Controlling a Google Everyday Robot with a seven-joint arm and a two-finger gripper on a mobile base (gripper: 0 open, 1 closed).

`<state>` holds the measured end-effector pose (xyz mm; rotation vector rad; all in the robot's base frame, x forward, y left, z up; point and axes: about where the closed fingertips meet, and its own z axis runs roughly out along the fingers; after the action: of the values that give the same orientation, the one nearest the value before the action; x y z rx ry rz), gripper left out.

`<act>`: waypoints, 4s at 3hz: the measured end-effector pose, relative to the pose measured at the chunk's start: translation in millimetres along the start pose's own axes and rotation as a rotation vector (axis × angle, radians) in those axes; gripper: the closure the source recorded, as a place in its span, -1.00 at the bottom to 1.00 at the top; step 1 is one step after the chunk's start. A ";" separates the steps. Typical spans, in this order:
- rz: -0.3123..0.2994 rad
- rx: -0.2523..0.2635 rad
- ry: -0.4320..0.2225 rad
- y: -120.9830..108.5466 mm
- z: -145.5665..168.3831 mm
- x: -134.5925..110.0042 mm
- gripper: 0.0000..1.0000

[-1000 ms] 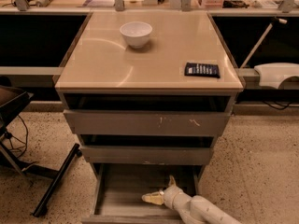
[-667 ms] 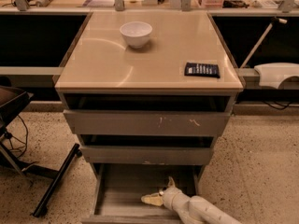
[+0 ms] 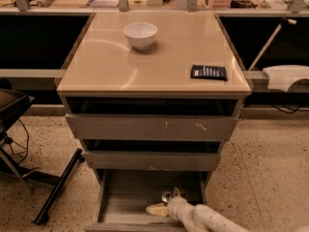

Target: Pick redbull can from bottom drawer and place on counter

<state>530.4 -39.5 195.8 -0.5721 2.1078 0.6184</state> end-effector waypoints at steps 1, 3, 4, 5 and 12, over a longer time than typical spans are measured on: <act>0.000 0.000 0.000 0.0 0.0 0.0 -0.62; 0.010 -0.032 0.000 6.1 1.1 1.7 0.31; 0.043 -0.080 -0.040 3.1 -33.1 -17.5 0.78; -0.011 -0.109 -0.170 5.4 -105.6 -80.1 1.00; -0.274 0.273 -0.483 -23.9 -457.5 -447.8 1.00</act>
Offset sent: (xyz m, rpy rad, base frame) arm 0.0000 0.0000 0.0000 0.0000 0.0000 0.0000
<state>512.5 -257.6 797.9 -0.4869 1.5890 0.2700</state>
